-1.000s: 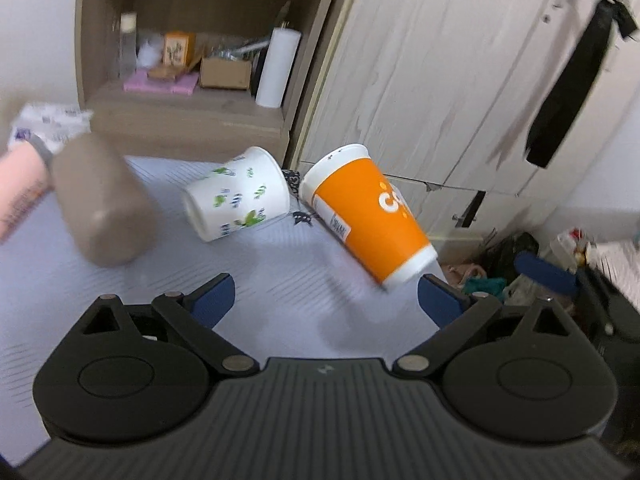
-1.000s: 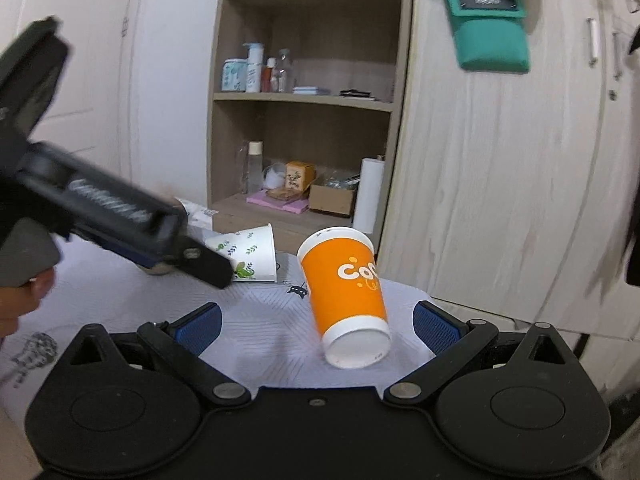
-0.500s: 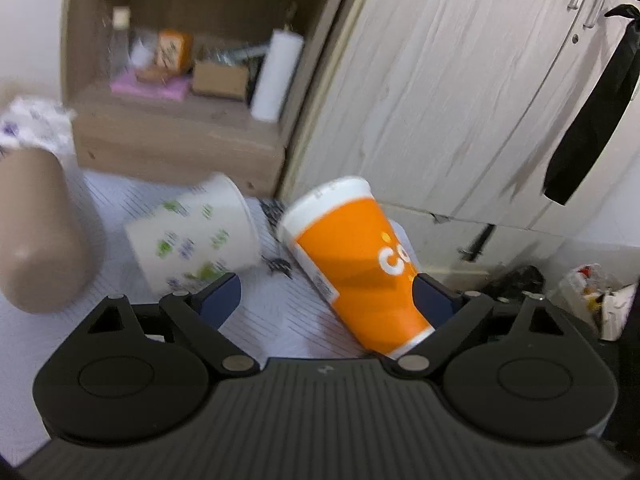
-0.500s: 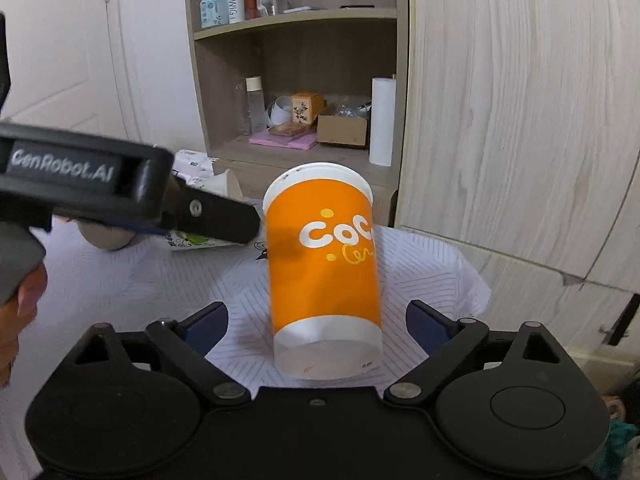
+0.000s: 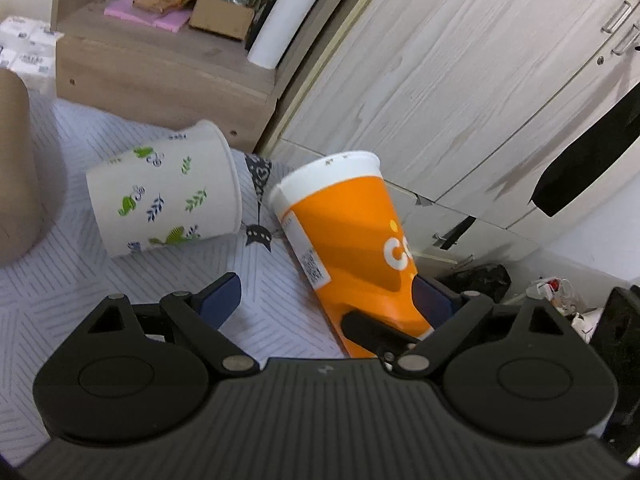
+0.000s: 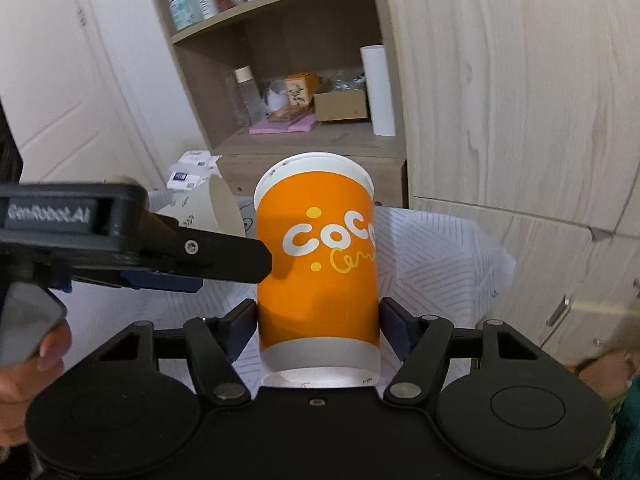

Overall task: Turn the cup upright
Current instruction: 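Lift the orange cup with the right gripper and rotate it rim-up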

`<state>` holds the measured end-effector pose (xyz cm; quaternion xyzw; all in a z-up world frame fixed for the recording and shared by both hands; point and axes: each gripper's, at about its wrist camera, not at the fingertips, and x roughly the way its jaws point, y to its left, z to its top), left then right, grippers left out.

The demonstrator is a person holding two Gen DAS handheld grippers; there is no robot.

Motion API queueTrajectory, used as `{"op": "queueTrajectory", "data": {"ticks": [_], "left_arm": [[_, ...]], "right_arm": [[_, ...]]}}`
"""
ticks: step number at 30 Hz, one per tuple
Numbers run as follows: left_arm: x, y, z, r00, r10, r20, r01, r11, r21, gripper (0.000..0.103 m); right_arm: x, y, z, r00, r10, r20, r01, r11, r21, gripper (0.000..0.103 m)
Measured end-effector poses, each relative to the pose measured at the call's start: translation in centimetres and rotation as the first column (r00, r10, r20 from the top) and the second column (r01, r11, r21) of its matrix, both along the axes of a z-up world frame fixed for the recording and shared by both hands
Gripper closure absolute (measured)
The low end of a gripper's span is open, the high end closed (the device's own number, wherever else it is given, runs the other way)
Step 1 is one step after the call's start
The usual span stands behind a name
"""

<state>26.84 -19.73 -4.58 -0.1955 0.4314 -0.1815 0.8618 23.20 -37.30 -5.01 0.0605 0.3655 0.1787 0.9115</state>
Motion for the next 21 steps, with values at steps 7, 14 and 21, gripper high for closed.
{"op": "queueTrajectory", "data": {"ticks": [7,14,21], "left_arm": [[-0.5,0.9,0.6,1.0,-0.022,0.003,0.022,0.999,-0.029,0.011],[-1.9,1.5,0.5,0.998,-0.06,-0.005,0.06,0.998,-0.038,0.011],[-3.6,2.8,0.2,0.996,-0.086,-0.01,0.085,0.993,-0.081,0.011]], "right_arm": [[-1.3,-0.9,-0.2,0.997,-0.074,-0.039,0.079,0.984,0.161,0.031],[-4.0,-0.8,-1.0,0.984,-0.154,-0.093,0.172,0.956,0.236,0.031],[-6.6,0.0,-1.2,0.97,-0.184,-0.161,0.226,0.925,0.304,0.031]]}}
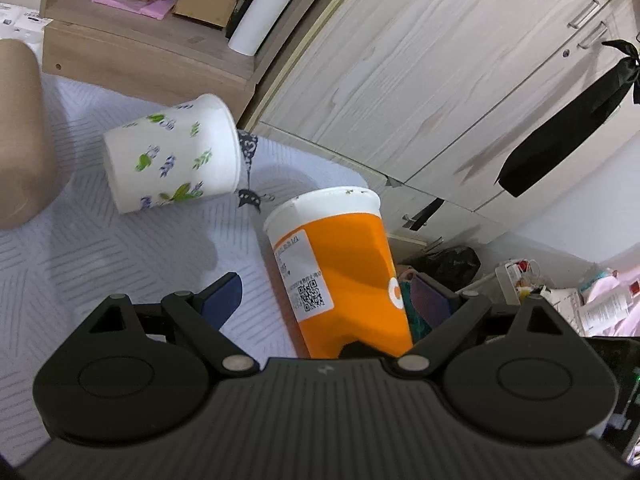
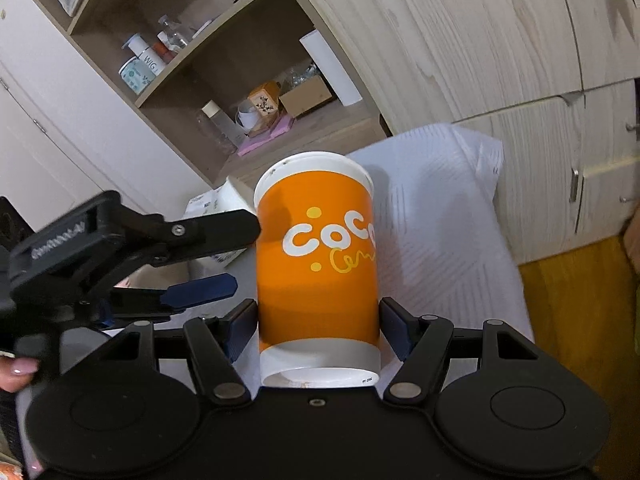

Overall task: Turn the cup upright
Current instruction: 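Lift the orange cup with the right gripper and rotate it rim-up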

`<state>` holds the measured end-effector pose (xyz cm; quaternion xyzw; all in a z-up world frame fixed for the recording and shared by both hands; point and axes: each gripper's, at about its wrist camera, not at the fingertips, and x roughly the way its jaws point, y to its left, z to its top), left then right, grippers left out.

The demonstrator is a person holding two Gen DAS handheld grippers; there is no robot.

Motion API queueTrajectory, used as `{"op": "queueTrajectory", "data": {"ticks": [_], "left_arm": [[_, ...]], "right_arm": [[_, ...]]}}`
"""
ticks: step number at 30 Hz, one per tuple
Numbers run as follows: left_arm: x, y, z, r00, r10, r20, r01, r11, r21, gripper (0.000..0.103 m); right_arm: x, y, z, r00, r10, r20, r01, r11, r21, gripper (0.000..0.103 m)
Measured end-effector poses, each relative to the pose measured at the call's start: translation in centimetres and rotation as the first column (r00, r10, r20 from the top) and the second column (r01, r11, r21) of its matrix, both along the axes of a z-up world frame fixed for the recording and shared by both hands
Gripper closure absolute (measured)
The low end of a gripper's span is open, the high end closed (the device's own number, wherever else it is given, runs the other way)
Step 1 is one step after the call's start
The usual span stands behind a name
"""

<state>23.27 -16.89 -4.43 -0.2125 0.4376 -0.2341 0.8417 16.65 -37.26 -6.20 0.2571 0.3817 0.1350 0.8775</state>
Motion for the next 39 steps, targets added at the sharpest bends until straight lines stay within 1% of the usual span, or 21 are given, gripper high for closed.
{"op": "queueTrajectory", "data": {"ticks": [4,7,9,11,14,16,17,19,20,22,23,24,26,29,32,34,36,39], "left_arm": [[-0.8,1.4,-0.2,1.0,-0.014,-0.005,0.014,1.0,-0.004,0.011],[-1.3,3.2,0.1,0.999,-0.03,0.01,0.03,0.999,0.027,0.011],[-1.8,4.3,0.1,0.999,-0.048,0.0,0.048,0.998,0.043,0.011],[-2.4,5.5,-0.1,0.997,-0.075,-0.015,0.076,0.997,0.029,0.011],[-3.1,7.0,-0.4,0.997,-0.074,-0.03,0.074,0.997,0.011,0.011],[-3.5,8.0,-0.8,0.996,-0.072,-0.048,0.072,0.997,-0.003,0.013],[-3.6,8.7,-1.1,0.995,-0.076,-0.066,0.075,0.997,-0.015,0.014],[-4.0,10.3,-1.9,0.992,-0.061,-0.111,0.055,0.997,-0.061,0.014],[-4.1,10.8,-2.3,0.991,-0.06,-0.12,0.051,0.996,-0.078,0.016],[-4.3,11.9,-2.8,0.987,-0.069,-0.142,0.054,0.993,-0.103,0.023],[-4.4,12.3,-3.0,0.986,-0.073,-0.15,0.056,0.992,-0.114,0.028],[-4.5,12.6,-3.0,0.986,-0.073,-0.15,0.055,0.991,-0.121,0.028],[-4.9,13.3,-2.9,0.988,-0.071,-0.134,0.056,0.992,-0.113,0.029],[-5.4,14.2,-2.8,0.991,-0.078,-0.113,0.068,0.993,-0.097,0.03],[-5.6,14.9,-2.9,0.99,-0.087,-0.115,0.078,0.993,-0.085,0.03],[-5.5,15.4,-3.1,0.988,-0.096,-0.12,0.084,0.991,-0.101,0.03],[-5.4,15.8,-3.2,0.987,-0.103,-0.124,0.09,0.99,-0.109,0.03],[-5.4,15.9,-3.3,0.986,-0.119,-0.113,0.107,0.989,-0.103,0.03]], "right_arm": [[-1.1,1.4,0.3,1.0,0.018,-0.023,-0.018,1.0,-0.002,0.031],[-1.9,2.4,0.4,0.999,0.035,-0.039,-0.035,0.999,0.02,0.031],[-2.2,3.0,0.6,0.998,0.044,-0.045,-0.043,0.999,0.03,0.031],[-2.6,3.6,0.6,0.997,0.061,-0.05,-0.059,0.997,0.042,0.031],[-3.3,4.8,0.5,0.994,0.086,-0.063,-0.081,0.994,0.072,0.031],[-3.7,5.7,0.4,0.991,0.111,-0.071,-0.104,0.99,0.09,0.031],[-3.7,6.2,0.5,0.991,0.115,-0.075,-0.109,0.99,0.084,0.031],[-4.0,7.7,0.3,0.987,0.135,-0.092,-0.13,0.989,0.067,0.031],[-4.0,8.3,0.3,0.985,0.148,-0.095,-0.141,0.988,0.068,0.031],[-4.1,9.3,0.6,0.98,0.169,-0.101,-0.163,0.984,0.068,0.031],[-4.1,9.7,0.8,0.978,0.181,-0.101,-0.175,0.982,0.068,0.031],[-4.0,10.3,1.0,0.976,0.194,-0.103,-0.187,0.98,0.07,0.031],[-4.0,11.0,1.1,0.971,0.211,-0.114,-0.205,0.977,0.064,0.031],[-3.4,11.9,1.1,0.963,0.238,-0.127,-0.229,0.97,0.079,0.03],[-3.1,13.1,0.9,0.95,0.281,-0.137,-0.275,0.96,0.061,0.03],[-2.9,13.5,1.0,0.946,0.297,-0.131,-0.294,0.955,0.039,0.029],[-2.8,13.6,1.4,0.95,0.288,-0.12,-0.288,0.957,0.023,0.027],[-2.7,14.2,2.3,0.953,0.288,-0.091,-0.292,0.956,-0.033,0.027]]}}
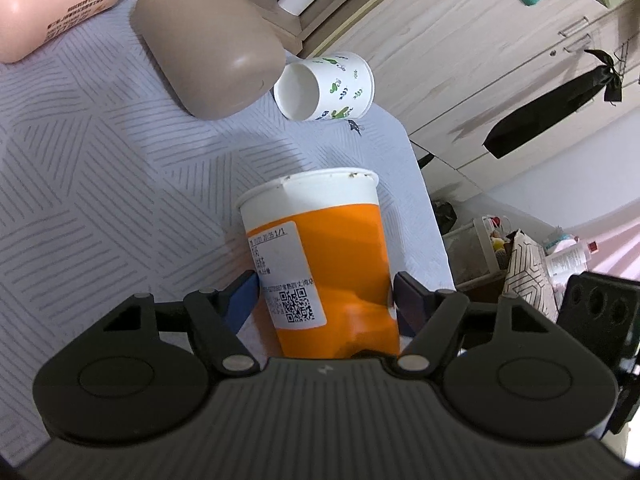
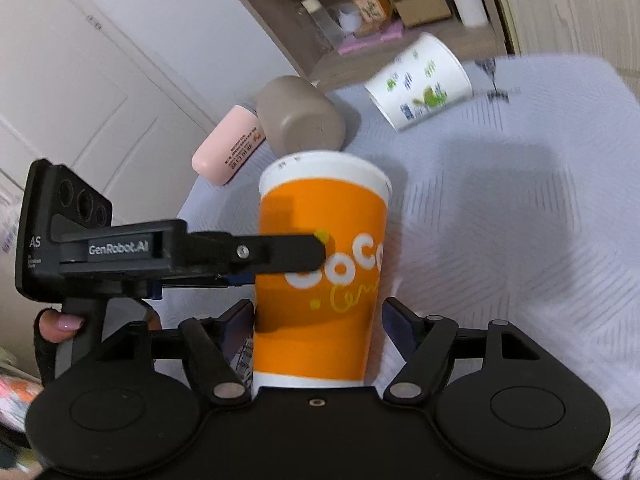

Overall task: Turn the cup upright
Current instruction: 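Lift the orange cup with the right gripper and rotate it rim-up, then lower the upright orange cup onto the table and open the right gripper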

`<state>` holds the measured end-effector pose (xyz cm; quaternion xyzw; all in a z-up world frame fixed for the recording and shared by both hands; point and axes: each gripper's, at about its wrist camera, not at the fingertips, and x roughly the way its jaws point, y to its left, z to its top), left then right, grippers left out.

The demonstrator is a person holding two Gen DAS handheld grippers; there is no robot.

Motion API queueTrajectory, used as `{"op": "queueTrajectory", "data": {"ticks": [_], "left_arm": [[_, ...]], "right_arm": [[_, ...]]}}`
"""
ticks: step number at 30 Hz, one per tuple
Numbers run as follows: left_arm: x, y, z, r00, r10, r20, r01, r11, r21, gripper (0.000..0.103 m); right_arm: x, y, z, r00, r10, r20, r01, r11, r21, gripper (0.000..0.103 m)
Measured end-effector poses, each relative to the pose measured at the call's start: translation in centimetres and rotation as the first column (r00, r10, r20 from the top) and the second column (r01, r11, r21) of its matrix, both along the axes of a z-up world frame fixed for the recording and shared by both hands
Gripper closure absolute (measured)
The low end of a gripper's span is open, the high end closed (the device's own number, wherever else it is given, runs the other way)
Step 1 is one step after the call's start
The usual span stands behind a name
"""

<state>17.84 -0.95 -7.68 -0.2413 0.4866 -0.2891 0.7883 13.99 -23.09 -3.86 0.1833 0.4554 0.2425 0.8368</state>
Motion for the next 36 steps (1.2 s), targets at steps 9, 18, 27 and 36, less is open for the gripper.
{"op": "queueTrajectory", "data": {"ticks": [9,18,27,36], "left_arm": [[-2.5,-0.6,2.5,0.985,-0.059,0.165,0.051,0.997,0.052,0.031],[-5.9,-1.8,6.1,0.905,-0.13,0.406,0.064,0.983,0.173,0.032],[-6.5,-1.8,8.2,0.814,-0.142,0.563,0.001,0.97,0.243,0.032],[-4.0,-2.5,7.7,0.761,-0.13,0.636,-0.06,0.962,0.267,0.032]], "right_arm": [[-1.8,0.9,0.7,0.991,0.056,0.123,-0.048,0.997,-0.061,0.028],[-4.5,2.2,2.2,0.927,0.107,0.36,-0.038,0.981,-0.192,0.029],[-5.0,5.1,2.9,0.803,0.184,0.567,0.052,0.926,-0.373,0.029],[-2.8,5.7,1.3,0.707,0.198,0.679,0.133,0.906,-0.402,0.028]]}}
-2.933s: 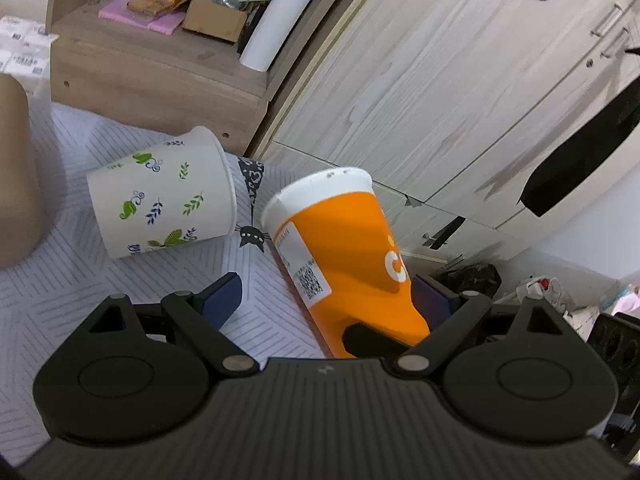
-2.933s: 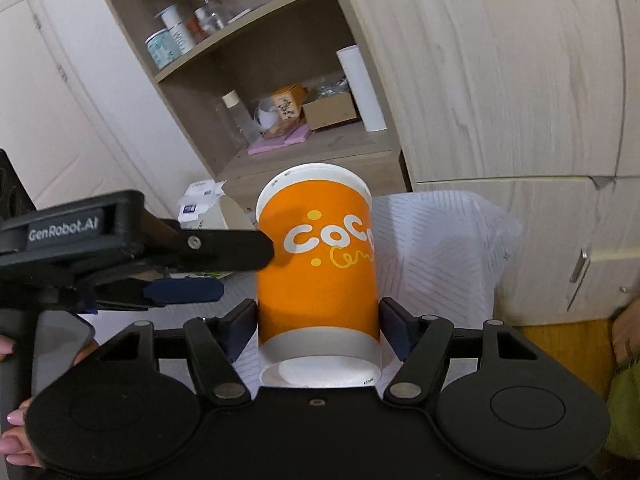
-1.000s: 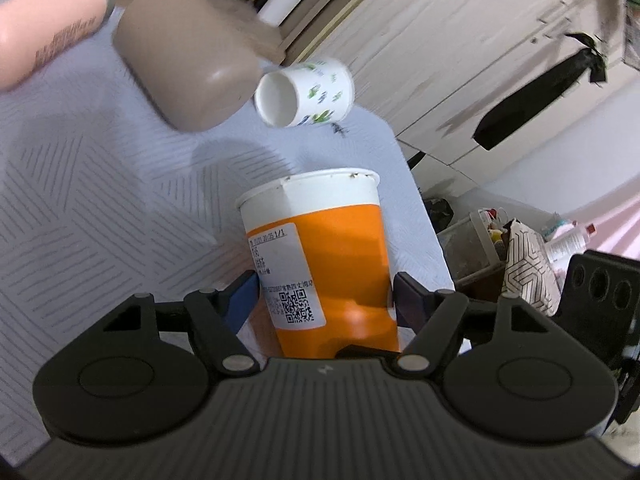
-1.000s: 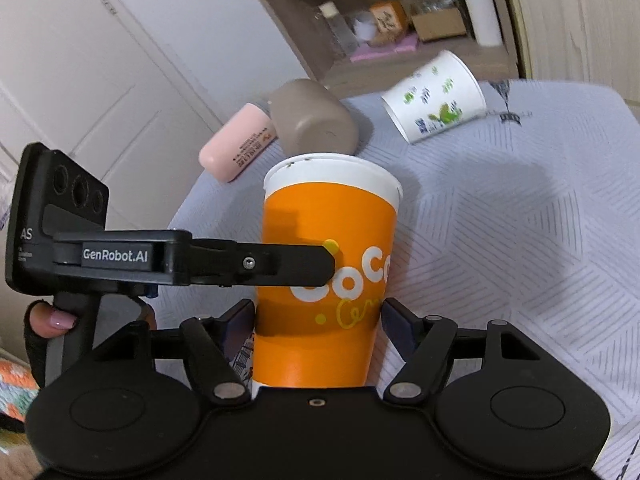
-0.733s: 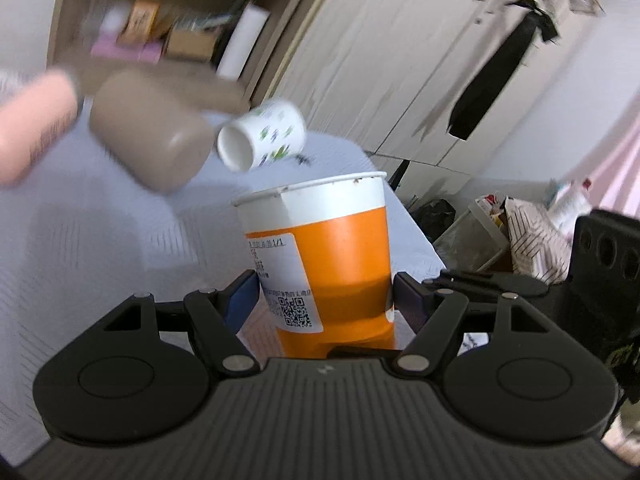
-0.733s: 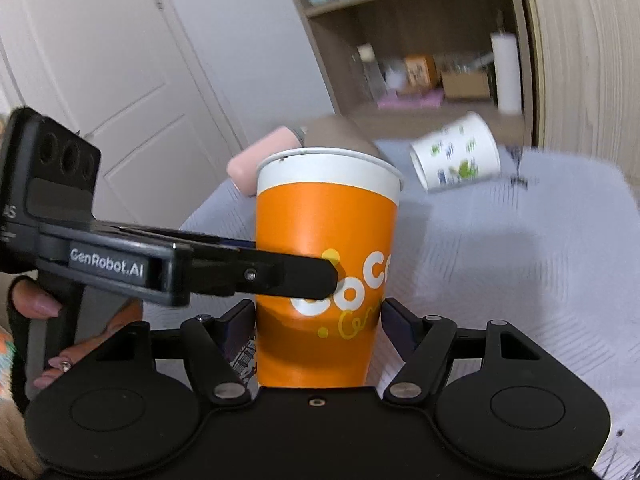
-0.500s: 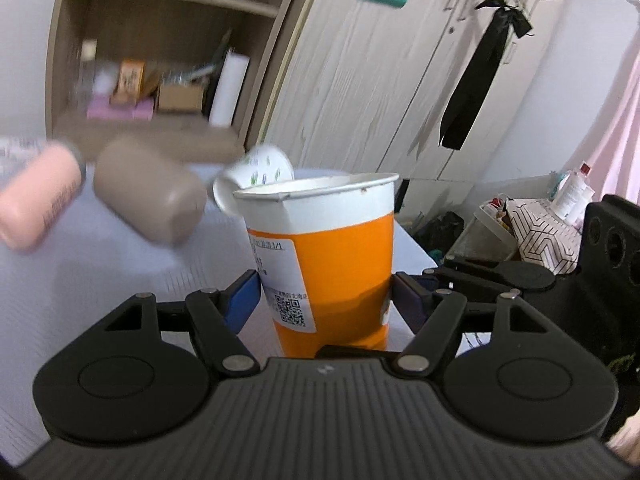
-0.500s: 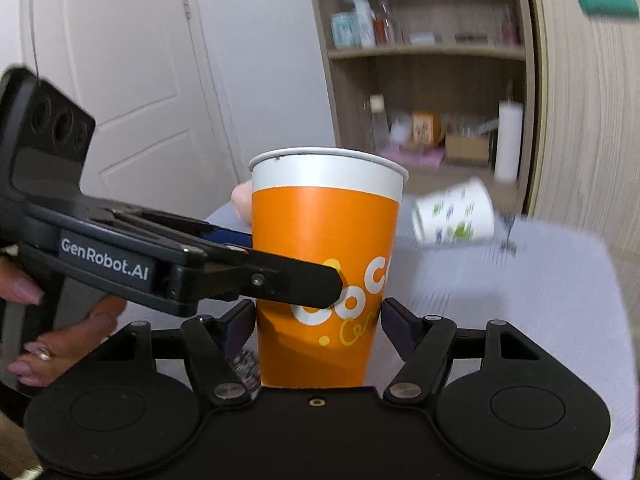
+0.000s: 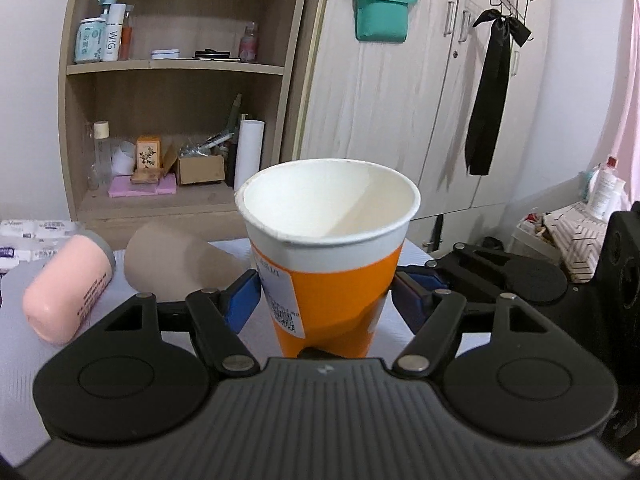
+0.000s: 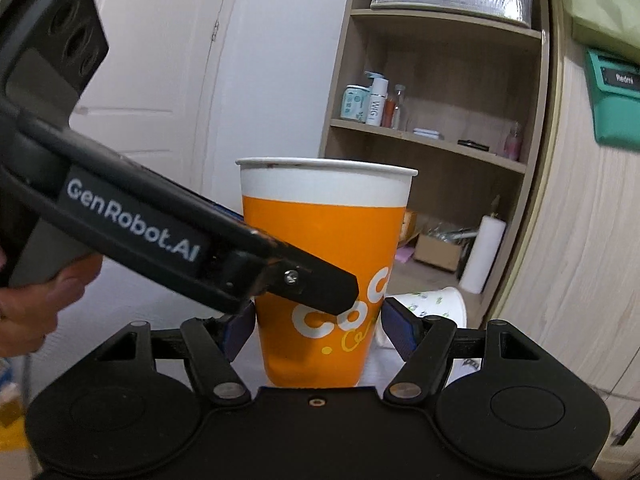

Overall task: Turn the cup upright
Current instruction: 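Lower the upright orange cup onto the table and open the right gripper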

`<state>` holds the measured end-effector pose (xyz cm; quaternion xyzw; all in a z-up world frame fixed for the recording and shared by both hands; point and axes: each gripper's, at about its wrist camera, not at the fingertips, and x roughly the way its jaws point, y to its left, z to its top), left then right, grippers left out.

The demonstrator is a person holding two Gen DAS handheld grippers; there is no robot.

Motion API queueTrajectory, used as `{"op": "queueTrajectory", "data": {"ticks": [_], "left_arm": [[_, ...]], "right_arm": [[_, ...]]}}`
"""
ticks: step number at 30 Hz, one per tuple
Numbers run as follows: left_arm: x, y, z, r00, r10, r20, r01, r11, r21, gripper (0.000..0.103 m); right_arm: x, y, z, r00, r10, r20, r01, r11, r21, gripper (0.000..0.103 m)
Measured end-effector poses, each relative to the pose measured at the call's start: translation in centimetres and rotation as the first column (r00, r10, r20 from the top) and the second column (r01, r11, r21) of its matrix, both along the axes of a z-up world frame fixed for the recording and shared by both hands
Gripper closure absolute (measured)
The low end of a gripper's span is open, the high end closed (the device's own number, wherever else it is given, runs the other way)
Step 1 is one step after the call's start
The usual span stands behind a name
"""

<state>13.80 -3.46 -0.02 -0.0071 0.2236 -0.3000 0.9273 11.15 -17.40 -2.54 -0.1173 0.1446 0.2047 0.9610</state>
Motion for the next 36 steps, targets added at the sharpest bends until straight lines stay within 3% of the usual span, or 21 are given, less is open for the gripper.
{"op": "queueTrajectory", "data": {"ticks": [8,14,24,28,32,36], "left_arm": [[1.9,-2.6,-1.5,1.0,0.028,-0.009,-0.027,0.996,0.081,0.032],[2.7,-3.2,-2.6,0.999,0.03,-0.029,-0.027,0.996,0.083,0.032],[3.3,-3.8,-3.3,0.998,0.011,-0.056,-0.008,0.998,0.059,0.03],[3.3,-3.5,-3.5,0.996,0.037,-0.077,-0.033,0.999,0.042,0.029],[2.7,-2.5,-3.2,0.993,0.068,-0.091,-0.067,0.998,0.02,0.024],[1.4,-1.8,-2.8,0.99,0.1,-0.103,-0.094,0.994,0.061,0.024]], "right_arm": [[2.5,-0.7,-1.9,0.998,-0.037,-0.041,0.039,0.999,0.033,0.028],[3.1,-0.5,-3.1,0.997,-0.059,-0.039,0.059,0.998,-0.01,0.027],[4.6,-2.3,-3.9,0.986,-0.039,-0.16,0.055,0.994,0.098,0.028],[4.1,-2.2,-3.7,0.989,-0.03,-0.144,0.046,0.994,0.104,0.028],[3.4,-2.1,-3.5,0.99,-0.044,-0.135,0.056,0.995,0.086,0.02],[2.4,-2.4,-3.2,0.987,-0.076,-0.143,0.088,0.993,0.079,0.02]]}}
